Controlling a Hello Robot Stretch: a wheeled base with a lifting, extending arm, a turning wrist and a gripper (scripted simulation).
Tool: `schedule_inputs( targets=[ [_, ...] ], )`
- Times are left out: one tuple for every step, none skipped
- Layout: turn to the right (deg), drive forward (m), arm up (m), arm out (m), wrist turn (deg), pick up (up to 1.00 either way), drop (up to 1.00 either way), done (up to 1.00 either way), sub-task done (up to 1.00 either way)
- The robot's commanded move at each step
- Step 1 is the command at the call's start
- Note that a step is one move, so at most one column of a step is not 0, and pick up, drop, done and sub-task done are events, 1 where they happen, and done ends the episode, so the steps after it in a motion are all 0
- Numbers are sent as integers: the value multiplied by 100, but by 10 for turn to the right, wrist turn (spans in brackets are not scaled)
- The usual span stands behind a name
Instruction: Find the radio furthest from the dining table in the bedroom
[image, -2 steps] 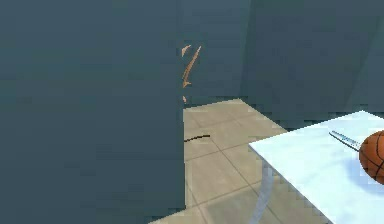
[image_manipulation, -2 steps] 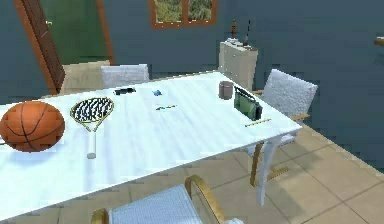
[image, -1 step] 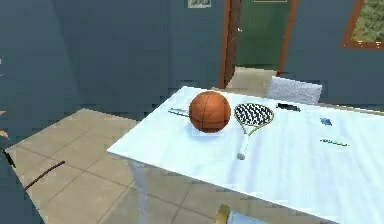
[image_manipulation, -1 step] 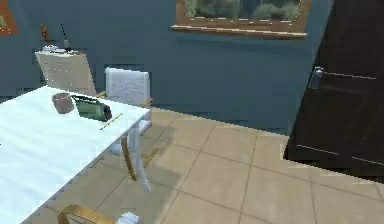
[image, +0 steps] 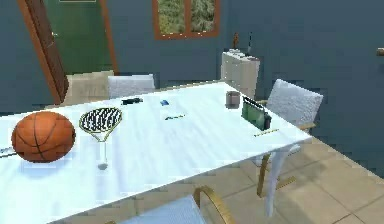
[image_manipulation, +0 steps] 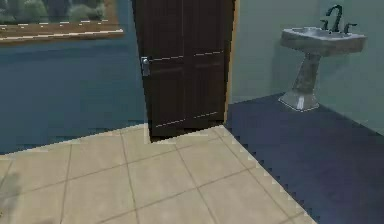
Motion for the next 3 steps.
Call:
schedule_inputs(
  targets=[
    [450, 0, 0, 0, 0, 0, 0, 0, 0],
    [420, 0, 0, 0, 0, 0, 0, 0, 0],
    [0, 25, 0, 0, 0, 0, 0, 0, 0]
  ],
)
